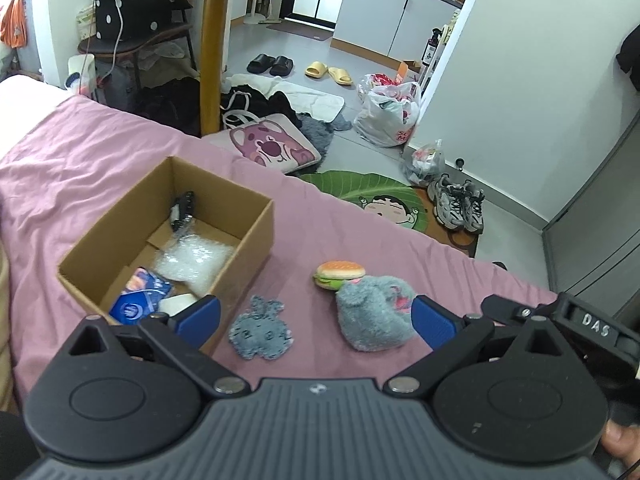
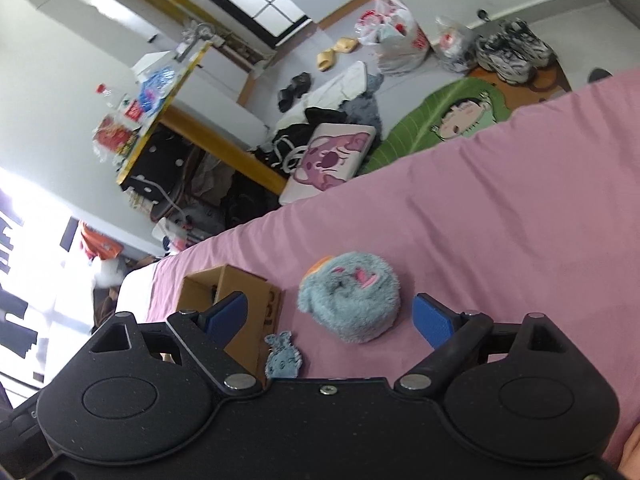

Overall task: Organize soft objects
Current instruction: 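Withdraw both tools from the box toward the grey bunny patch, then grasp the grey-blue fluffy plush with the left tool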

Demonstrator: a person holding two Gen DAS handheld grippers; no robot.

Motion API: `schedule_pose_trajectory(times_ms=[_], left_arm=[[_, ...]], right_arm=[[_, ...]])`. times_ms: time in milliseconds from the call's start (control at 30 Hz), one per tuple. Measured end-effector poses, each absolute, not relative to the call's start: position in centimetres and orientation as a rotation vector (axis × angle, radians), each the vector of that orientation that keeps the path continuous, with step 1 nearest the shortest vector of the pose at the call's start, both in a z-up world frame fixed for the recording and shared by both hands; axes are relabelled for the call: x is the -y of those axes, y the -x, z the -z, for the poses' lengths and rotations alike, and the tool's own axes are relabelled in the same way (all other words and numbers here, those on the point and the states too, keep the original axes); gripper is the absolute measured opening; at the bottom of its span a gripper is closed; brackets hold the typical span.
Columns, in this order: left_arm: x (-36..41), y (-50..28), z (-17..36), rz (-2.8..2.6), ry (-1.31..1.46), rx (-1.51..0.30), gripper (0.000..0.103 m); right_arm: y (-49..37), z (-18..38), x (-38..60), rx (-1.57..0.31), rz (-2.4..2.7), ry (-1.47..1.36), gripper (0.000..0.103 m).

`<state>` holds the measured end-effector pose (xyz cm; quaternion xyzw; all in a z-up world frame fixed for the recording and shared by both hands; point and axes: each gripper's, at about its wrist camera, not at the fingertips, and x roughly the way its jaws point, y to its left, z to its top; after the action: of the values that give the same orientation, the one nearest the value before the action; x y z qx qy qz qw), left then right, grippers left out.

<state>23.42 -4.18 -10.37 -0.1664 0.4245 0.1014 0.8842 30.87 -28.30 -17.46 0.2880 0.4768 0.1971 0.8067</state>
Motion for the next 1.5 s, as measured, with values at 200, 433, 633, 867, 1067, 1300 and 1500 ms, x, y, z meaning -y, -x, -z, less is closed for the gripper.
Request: schedule_pose_trajectory(times_ms=[200, 433, 633, 867, 1067, 1300, 1500], left_arm=[[5.1, -25.5, 11.7, -0.178, 0.379, -0.894, 0.098], [5.7, -27.9, 14.1, -0.153, 0.422, -0.935, 0.074], [5.7, -29.8, 16.6, -0.142, 0.486, -0.985, 0.058], [6.1, -31.7, 19.1, -0.141, 0.539, -1.031, 0.055], [5.9, -33.2, 21.8, -0.167, 0.602, -1.078, 0.048], [5.4, -33.7, 23.9, -0.19, 0.645, -1.105, 0.041], [5.4, -33.5, 23.9, -0.177, 0.654, -1.088, 0.027]], right_arm=[[-32.0, 19.2, 28.6, -1.064, -0.382, -0.654, 0.072], [-33.0, 20.7, 28.6, -1.099, -0.35, -0.693, 0.056], [-33.7, 22.0, 28.6, -1.124, -0.325, -0.722, 0.048], [-34.9, 24.1, 28.0, -1.178, -0.301, -0.752, 0.044], [-35.4, 25.6, 27.3, -1.219, -0.29, -0.759, 0.044], [-35.8, 26.5, 26.9, -1.237, -0.277, -0.777, 0.044], [-35.9, 27.0, 26.2, -1.244, -0.294, -0.778, 0.043]])
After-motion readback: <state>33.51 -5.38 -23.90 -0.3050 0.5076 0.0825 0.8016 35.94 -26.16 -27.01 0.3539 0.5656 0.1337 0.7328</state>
